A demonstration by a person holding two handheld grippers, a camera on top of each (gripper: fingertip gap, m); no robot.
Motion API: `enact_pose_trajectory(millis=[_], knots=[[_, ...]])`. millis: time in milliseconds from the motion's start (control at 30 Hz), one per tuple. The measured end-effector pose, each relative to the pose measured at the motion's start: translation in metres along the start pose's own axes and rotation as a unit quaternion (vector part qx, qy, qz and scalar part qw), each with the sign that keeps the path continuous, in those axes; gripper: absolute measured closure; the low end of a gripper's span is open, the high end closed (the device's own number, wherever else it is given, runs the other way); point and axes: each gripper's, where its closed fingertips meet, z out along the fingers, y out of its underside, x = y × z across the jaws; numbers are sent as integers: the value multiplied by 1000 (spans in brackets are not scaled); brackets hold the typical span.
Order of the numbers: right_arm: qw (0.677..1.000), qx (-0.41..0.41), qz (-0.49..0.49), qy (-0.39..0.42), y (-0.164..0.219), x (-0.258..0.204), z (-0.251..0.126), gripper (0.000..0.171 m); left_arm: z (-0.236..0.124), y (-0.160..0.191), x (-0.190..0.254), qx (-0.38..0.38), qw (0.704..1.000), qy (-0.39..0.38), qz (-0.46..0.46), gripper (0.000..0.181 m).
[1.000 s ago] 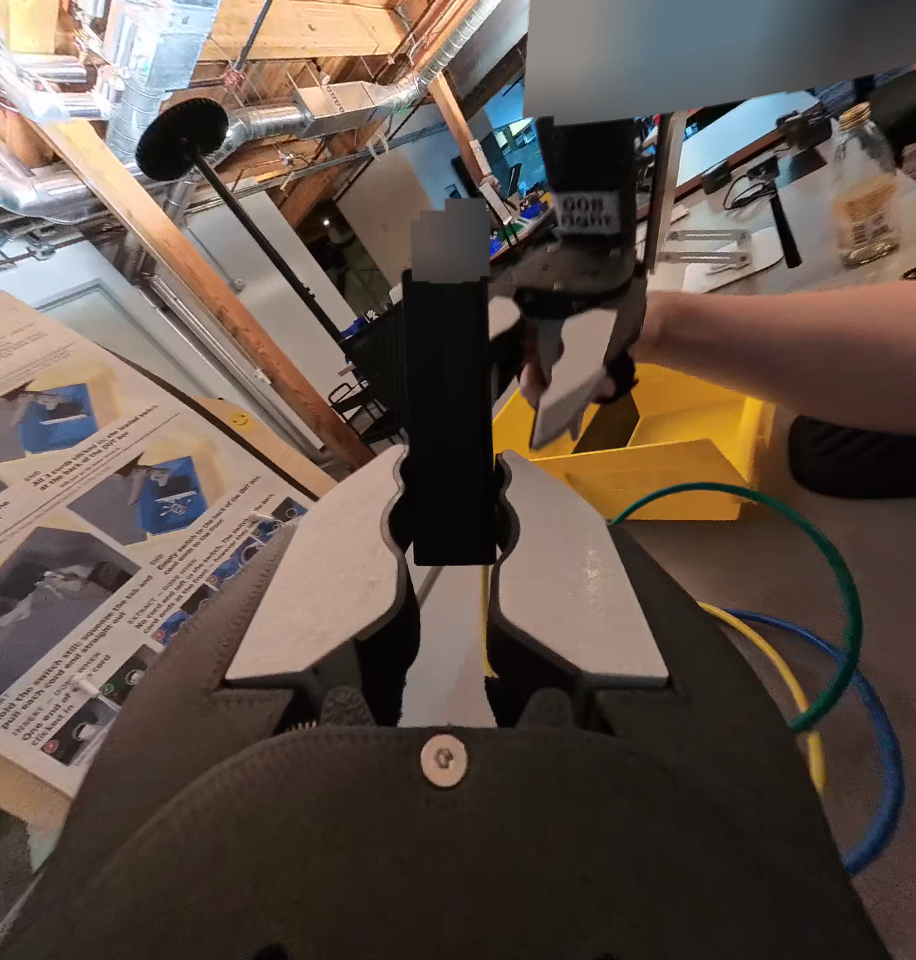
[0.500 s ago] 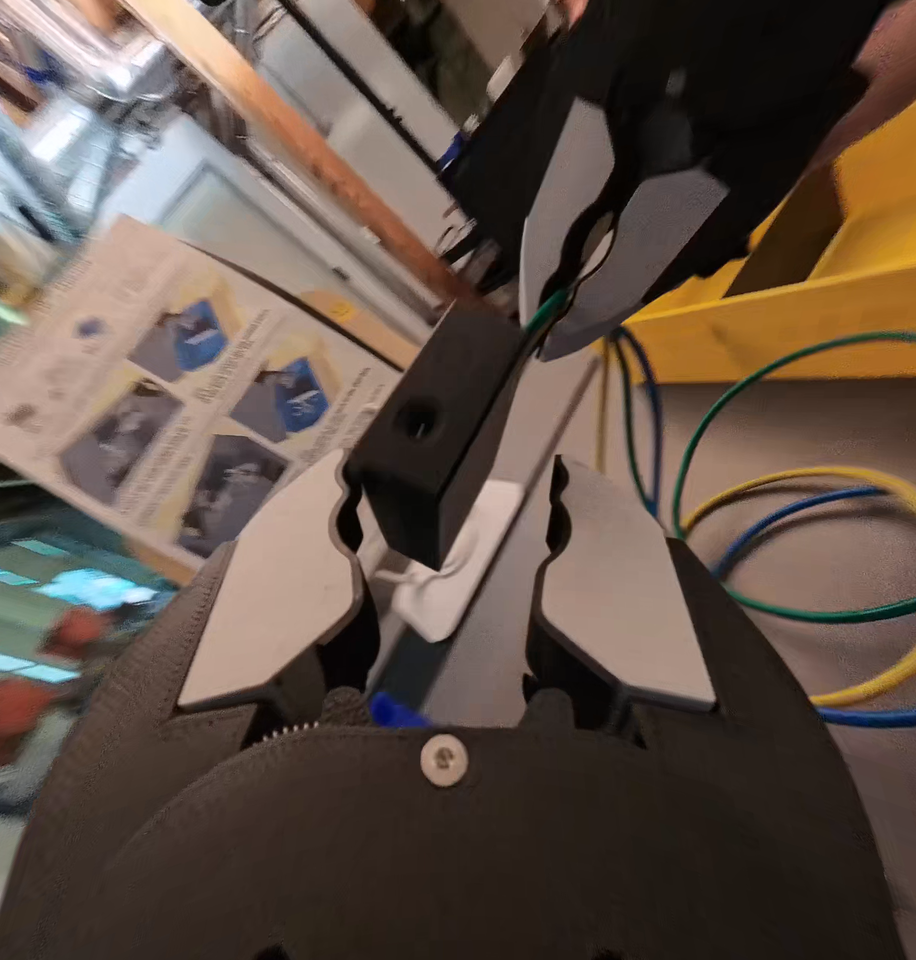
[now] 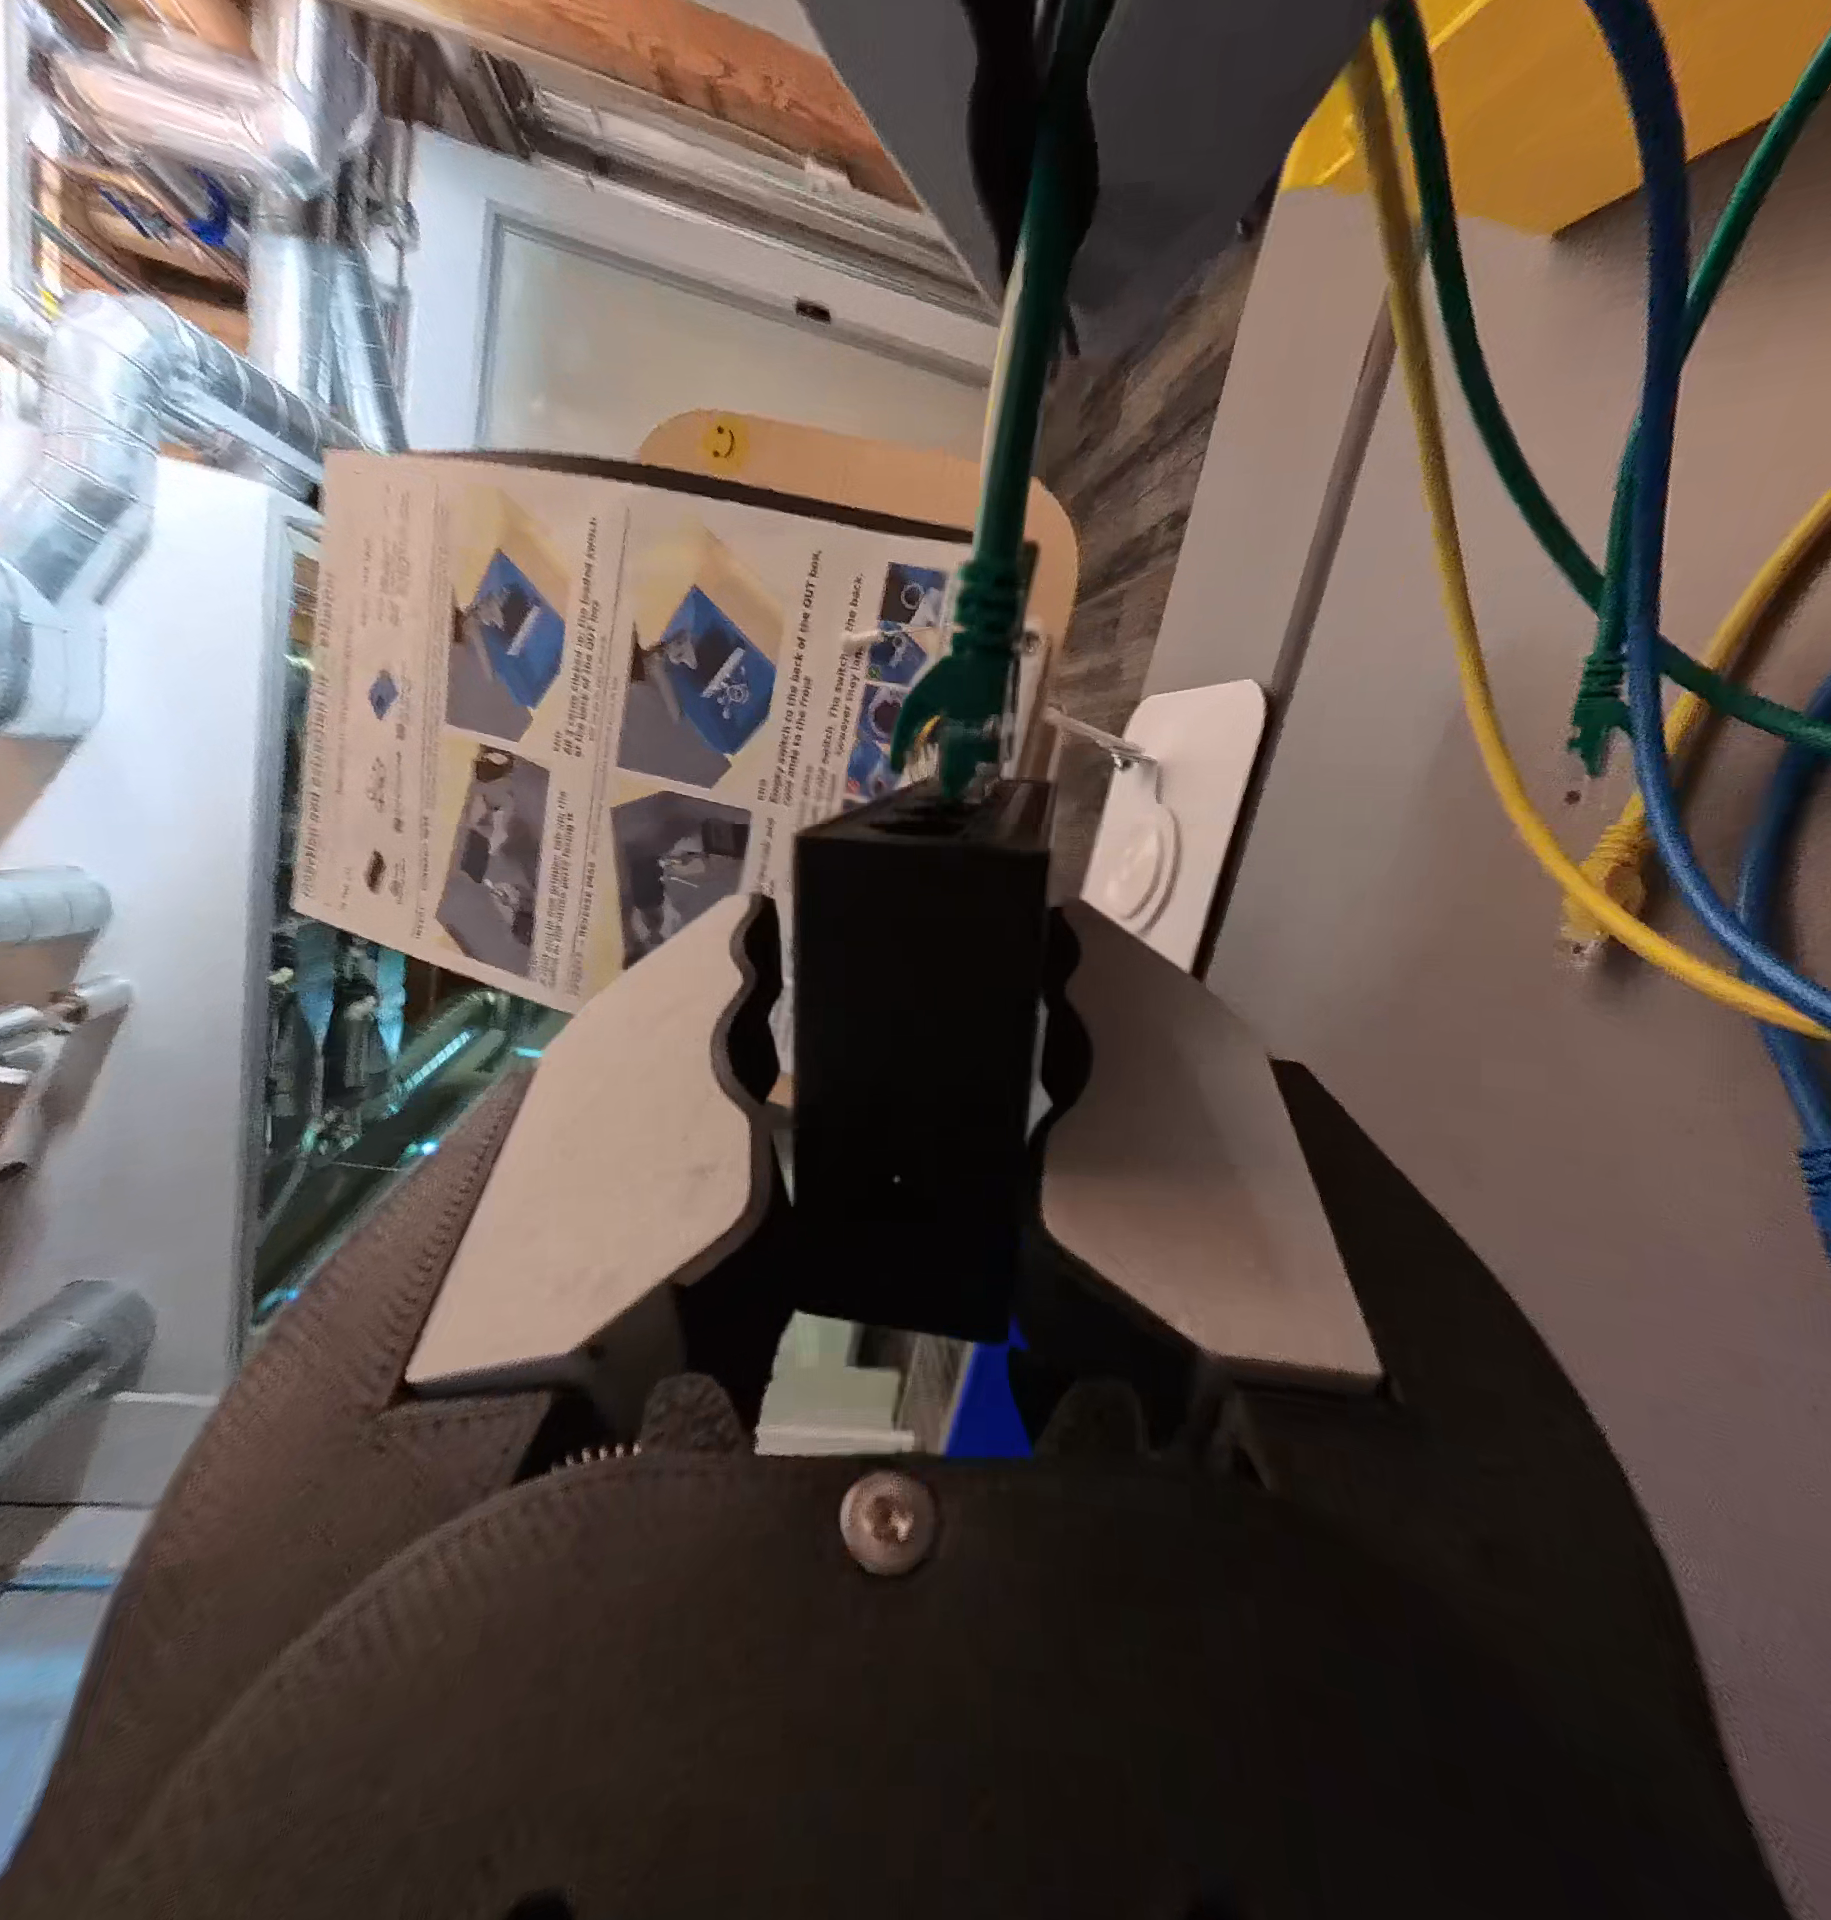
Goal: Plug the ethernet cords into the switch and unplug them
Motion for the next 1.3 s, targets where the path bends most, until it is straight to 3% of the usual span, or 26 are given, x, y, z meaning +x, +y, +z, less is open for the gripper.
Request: enact_pose_trajectory(millis=[167,267,333,433,467,533,633,733,867,967,1033,1200,1300], knots=[[986,144,76,-39,-20,11,-32,161,-10,-8,-18,65,997,-6,-47,133],[954,262,131,-63,-26,27,-68,150,-20,-15,-33,89,994,-37,-58,134],[910,370,180,-56,-23,51,-101,148,-27,-19,-42,110,990,-51,-74,134],[795,518,315,-25,9,100,-142,153,-39,-27,-54,146,981,-50,-118,134],[766,525,371,-18,27,114,-138,157,-44,-32,-58,165,976,-48,-134,134],[744,512,429,-24,52,119,-113,156,-55,-42,-63,201,964,-35,-168,134],[757,489,421,-108,40,87,-72,140,-69,-62,-62,259,941,11,-218,134],[761,523,340,-176,-20,49,-69,128,-76,-76,-55,299,921,49,-246,134],[798,529,237,-165,-74,10,-68,120,-77,-86,-43,328,896,106,-279,134],[791,548,226,-150,-87,5,-73,125,-77,-90,-36,340,880,141,-299,134],[783,564,209,-162,-90,0,-79,142,-77,-91,-36,349,869,150,-316,134],[771,573,201,-191,-94,-10,-81,142,-78,-89,-25,353,835,234,-352,133],[786,556,193,-187,-93,-13,-75,143,-76,-86,-22,346,835,248,-350,129]])
